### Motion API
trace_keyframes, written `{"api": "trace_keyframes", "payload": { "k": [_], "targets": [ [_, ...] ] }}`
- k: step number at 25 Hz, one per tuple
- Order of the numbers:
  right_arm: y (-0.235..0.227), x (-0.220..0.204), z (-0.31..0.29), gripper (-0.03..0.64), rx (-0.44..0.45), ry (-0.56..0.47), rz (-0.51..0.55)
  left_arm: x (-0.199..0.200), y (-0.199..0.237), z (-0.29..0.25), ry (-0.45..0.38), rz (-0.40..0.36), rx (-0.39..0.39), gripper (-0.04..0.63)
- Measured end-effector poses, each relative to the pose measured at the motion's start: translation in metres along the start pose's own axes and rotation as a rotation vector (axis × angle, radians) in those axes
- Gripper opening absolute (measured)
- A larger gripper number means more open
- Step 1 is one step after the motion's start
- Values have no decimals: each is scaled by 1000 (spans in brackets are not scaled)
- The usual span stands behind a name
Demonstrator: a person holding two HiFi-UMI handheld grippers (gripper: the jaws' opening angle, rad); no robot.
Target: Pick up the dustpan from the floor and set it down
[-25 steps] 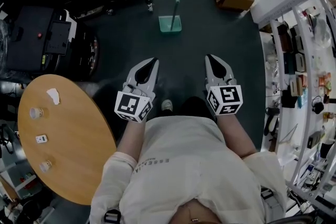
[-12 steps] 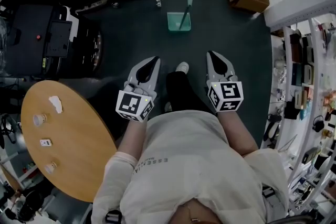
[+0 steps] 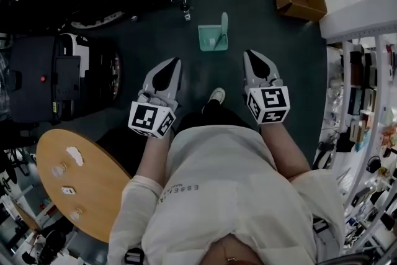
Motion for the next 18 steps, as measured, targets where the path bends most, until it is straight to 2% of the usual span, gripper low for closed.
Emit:
{"api": "trace_keyframes", "payload": {
  "k": [5,12,18],
  "targets": [
    [-20,6,-55,-8,-48,50,2,5,43,-39,9,7,15,17],
    [-18,-12,-131,-4,-59,191,-10,-5,105,-103,64,63,-26,17],
    [-9,-56,-210,182,-81,365,-37,-27,161,-156,122,82,-47,17]
  ]
}}
Point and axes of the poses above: the fingertips, and each gripper's own axes: z backward along the fingers, y to its left, x out of its top, the point moved 5 cm from there along z, backward along the fingers, and after that the axes turned 13 degrees about -x, right-handed, at the moved point
